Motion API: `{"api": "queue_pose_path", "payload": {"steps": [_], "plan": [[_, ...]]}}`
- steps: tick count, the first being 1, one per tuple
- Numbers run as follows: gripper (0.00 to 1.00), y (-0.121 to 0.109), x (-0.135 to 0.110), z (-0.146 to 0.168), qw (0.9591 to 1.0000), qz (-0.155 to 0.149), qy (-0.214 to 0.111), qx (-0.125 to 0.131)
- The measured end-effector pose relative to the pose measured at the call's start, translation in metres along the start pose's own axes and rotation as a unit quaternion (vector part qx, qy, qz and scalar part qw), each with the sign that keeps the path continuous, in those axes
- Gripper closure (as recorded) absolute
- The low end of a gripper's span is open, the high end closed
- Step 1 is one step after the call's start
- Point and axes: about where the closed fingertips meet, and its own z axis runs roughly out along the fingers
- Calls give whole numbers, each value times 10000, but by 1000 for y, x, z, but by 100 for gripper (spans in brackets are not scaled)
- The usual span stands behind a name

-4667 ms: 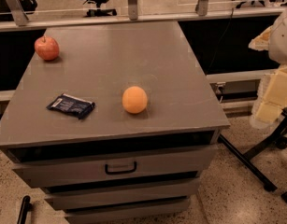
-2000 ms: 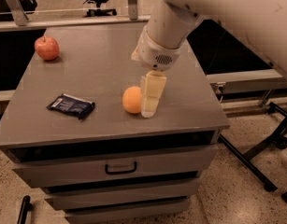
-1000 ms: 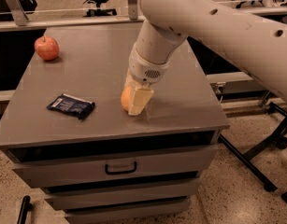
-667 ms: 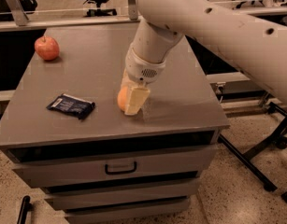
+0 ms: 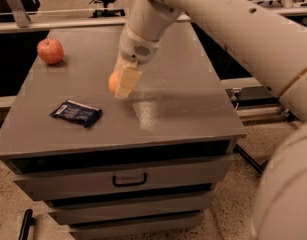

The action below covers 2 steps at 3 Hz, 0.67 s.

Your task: Move orange near apple

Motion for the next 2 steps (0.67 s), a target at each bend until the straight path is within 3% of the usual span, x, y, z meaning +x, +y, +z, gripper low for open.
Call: {"api": "queue_pose_path", "payload": {"steps": [1,2], "plan": [[100,-50,-33,-19,9983,306,-382,321],[100,-84,-57,-58,9897,762,-758,941]]}}
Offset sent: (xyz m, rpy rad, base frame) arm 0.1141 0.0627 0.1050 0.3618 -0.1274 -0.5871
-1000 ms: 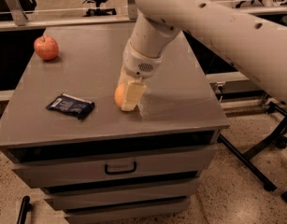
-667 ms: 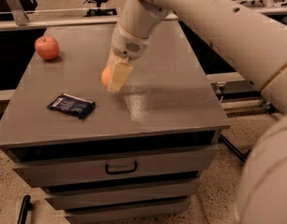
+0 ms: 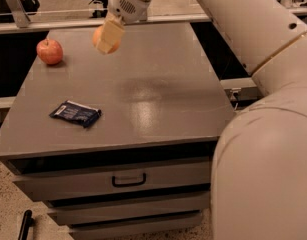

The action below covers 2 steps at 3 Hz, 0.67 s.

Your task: Move orange near apple

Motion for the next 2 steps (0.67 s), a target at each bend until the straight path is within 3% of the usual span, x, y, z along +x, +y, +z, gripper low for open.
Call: {"api": "queue_pose_path", "payload": {"steps": [1,2], "plan": [[100,-8,-26,16,9978,533,-328,219],[100,-9,-28,20,9971,628,-361,224]]}}
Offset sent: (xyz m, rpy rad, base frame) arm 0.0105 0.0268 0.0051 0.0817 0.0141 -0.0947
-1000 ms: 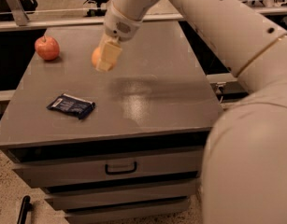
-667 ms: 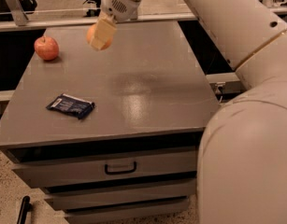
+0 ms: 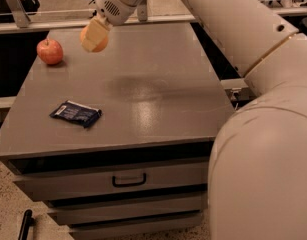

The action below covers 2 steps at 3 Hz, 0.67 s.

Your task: Move orange near apple

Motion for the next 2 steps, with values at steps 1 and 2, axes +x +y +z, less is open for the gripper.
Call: {"api": "queue_pose_path", "payload": {"steps": [1,2], "plan": [[100,2,1,4,9999,13,-69,-139],[100,13,-16,23,9965,-218,-566,-573]]}}
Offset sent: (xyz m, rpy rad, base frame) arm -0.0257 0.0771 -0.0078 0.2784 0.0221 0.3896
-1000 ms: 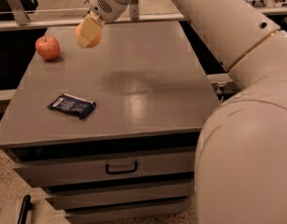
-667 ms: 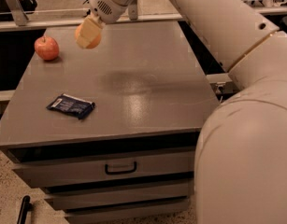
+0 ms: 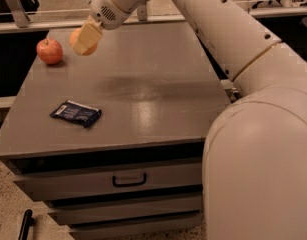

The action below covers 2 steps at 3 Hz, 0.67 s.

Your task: Move orange near apple

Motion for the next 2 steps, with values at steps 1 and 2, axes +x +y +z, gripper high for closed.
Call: {"api": "queue_pose_path", "payload": {"steps": [1,2], "plan": [[100,11,-19,27,9975,-372,-499,-322],[100,16,-24,57,9954,-512,-704,-390]]}}
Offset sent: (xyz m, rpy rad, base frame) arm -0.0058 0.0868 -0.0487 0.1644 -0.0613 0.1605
